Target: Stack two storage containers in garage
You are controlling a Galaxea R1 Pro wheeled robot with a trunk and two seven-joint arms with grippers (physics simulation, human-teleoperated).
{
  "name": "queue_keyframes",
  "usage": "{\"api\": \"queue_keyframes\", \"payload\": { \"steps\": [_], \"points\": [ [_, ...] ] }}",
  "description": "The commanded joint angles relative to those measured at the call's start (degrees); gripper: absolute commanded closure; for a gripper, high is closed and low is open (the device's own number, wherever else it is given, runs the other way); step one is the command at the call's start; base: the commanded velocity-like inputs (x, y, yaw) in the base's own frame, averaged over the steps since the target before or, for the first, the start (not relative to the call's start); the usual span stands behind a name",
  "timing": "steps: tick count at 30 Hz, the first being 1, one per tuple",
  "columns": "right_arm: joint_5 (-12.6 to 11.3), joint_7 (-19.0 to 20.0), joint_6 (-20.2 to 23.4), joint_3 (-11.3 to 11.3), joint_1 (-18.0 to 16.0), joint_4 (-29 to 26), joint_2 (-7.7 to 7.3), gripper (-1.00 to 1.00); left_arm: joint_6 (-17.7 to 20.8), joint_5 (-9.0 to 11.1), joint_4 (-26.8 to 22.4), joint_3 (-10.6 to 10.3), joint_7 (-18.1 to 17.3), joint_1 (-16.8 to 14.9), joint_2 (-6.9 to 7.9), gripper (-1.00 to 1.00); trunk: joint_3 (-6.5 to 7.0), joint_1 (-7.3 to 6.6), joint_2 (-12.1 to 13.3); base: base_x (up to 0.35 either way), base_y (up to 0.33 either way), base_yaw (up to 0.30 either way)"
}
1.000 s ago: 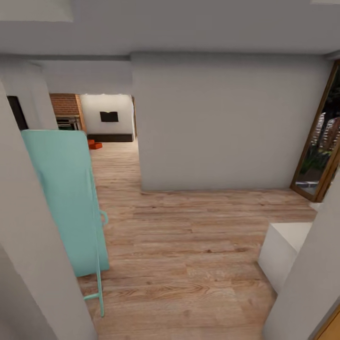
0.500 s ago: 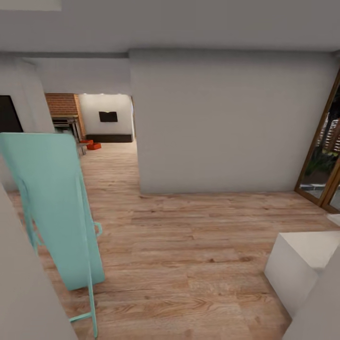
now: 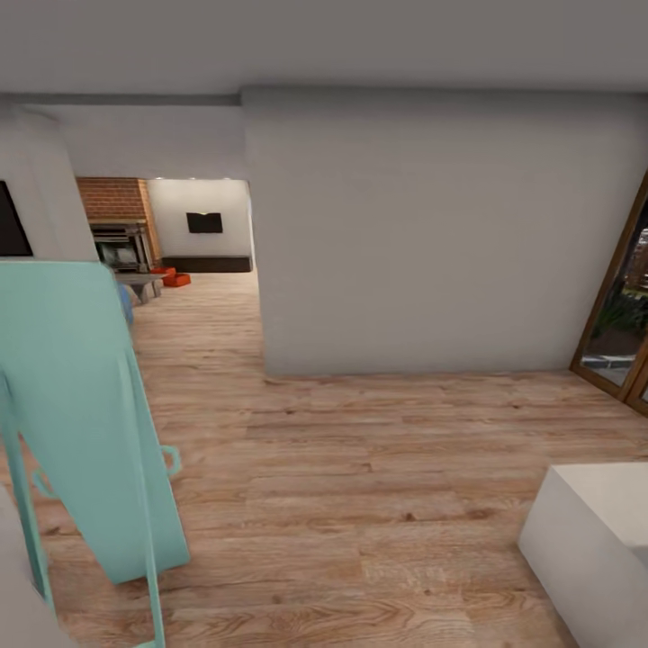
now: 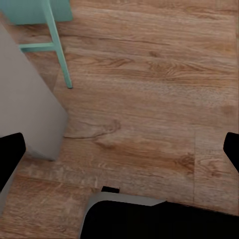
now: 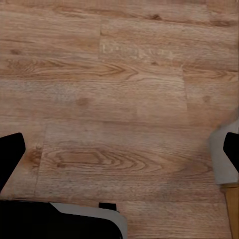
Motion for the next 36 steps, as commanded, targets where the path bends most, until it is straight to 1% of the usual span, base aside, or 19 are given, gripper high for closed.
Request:
{"api": "queue_keyframes", "payload": {
  "steps": [1, 36],
  "points": [
    [0.3, -0.6, 0.0, 0.4, 0.1, -0.1, -0.03, -1.0, -0.2, 0.2, 0.1, -0.5, 0.4, 0.0, -0.02, -1.0, 0.02, 0.05, 0.0, 0.325, 0.0, 0.0],
    [0.3, -0.5, 0.1, 0.4, 0.1, -0.1, -0.03, -1.0, -0.2, 0.2, 0.1, -0.5, 0.4, 0.0, -0.02, -1.0, 0.02, 0.05, 0.0, 0.325, 0.0, 0.0]
  ]
}}
